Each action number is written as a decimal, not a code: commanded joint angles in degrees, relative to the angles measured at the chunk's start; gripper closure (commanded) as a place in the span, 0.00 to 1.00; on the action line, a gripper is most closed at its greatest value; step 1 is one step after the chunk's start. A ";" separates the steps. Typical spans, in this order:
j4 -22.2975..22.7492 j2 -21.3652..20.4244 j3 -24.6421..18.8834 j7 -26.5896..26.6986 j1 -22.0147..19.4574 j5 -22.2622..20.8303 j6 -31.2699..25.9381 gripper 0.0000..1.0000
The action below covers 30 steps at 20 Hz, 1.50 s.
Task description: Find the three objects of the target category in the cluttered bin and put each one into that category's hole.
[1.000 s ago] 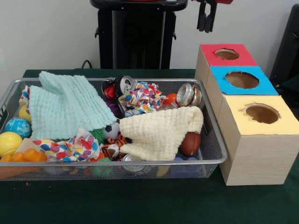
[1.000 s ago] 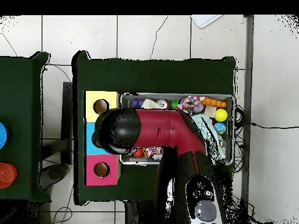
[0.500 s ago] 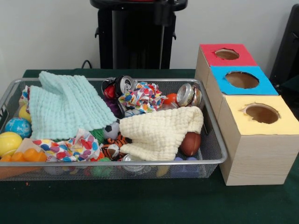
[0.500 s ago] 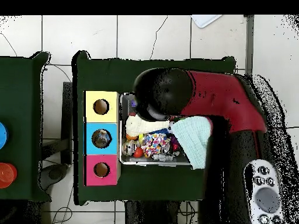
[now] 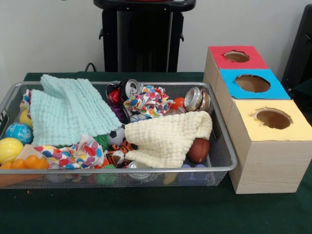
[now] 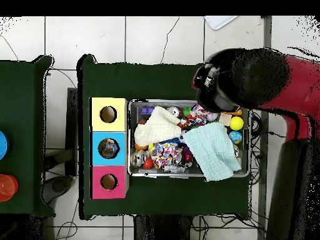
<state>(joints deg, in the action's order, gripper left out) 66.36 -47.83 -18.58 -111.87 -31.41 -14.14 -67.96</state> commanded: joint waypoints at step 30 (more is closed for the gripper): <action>-7.49 18.56 -5.00 18.62 -1.85 -6.90 -4.10 0.00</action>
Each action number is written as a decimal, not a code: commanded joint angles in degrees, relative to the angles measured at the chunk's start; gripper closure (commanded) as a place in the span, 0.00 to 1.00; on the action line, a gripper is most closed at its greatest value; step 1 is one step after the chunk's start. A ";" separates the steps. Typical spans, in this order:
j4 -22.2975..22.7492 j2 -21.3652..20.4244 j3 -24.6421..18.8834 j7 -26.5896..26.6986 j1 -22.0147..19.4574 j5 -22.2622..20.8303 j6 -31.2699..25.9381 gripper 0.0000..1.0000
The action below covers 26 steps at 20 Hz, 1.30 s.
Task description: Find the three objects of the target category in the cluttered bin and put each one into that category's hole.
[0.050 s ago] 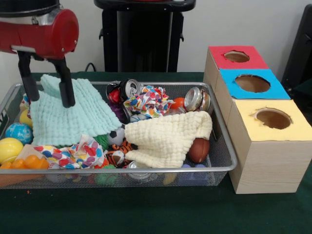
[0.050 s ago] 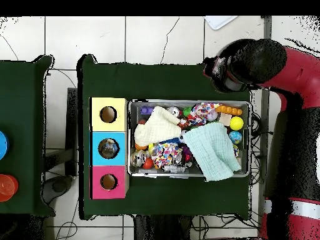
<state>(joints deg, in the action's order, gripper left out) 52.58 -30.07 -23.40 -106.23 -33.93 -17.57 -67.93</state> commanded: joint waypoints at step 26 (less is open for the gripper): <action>18.88 1.41 1.83 11.41 -1.85 -11.39 7.54 0.00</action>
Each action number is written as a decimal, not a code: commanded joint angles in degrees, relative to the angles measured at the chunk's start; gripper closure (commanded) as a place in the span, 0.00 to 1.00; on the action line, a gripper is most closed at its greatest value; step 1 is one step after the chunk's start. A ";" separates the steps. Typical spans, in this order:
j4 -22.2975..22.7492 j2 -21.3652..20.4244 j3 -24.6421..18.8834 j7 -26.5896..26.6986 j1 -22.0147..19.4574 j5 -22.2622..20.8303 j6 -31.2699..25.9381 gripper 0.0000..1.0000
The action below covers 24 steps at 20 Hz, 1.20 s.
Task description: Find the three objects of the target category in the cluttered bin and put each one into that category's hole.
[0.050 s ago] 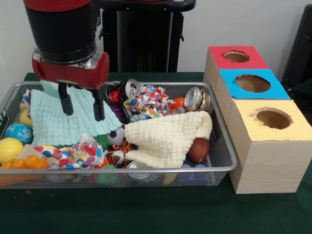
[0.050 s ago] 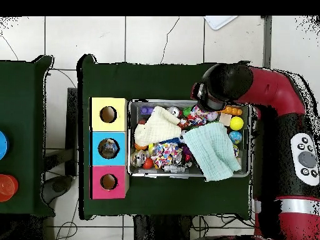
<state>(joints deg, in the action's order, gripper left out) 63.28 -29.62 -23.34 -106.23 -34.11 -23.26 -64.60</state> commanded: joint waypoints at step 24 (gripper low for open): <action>19.93 13.71 1.14 7.97 -12.14 -18.56 25.67 0.00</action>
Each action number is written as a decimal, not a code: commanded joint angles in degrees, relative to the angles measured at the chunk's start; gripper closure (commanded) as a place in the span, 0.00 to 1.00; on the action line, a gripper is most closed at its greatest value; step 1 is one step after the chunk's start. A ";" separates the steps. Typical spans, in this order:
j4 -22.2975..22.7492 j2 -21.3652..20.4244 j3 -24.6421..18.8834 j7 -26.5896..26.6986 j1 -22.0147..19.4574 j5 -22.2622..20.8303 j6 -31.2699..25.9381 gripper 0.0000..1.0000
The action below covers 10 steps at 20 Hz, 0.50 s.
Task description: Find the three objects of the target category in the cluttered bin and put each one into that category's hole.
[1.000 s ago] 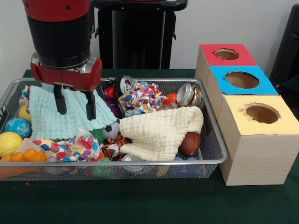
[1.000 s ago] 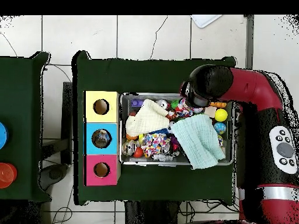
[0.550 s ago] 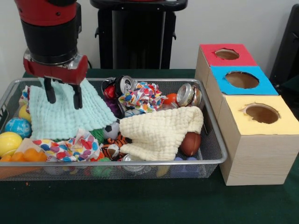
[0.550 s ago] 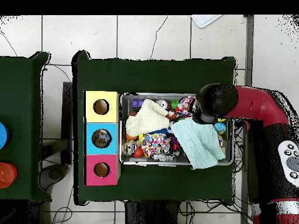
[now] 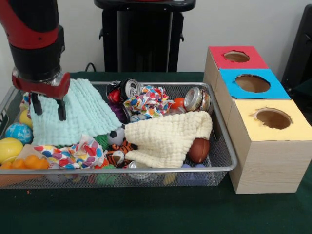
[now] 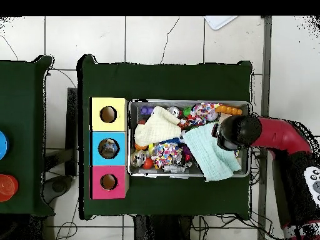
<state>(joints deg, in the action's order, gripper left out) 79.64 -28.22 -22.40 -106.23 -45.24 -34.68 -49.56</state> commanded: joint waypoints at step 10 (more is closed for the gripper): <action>-0.59 18.43 1.00 8.42 0.07 -8.25 11.61 1.00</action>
<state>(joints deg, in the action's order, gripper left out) 79.33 -20.77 -22.24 -106.23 -46.78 -37.90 -38.88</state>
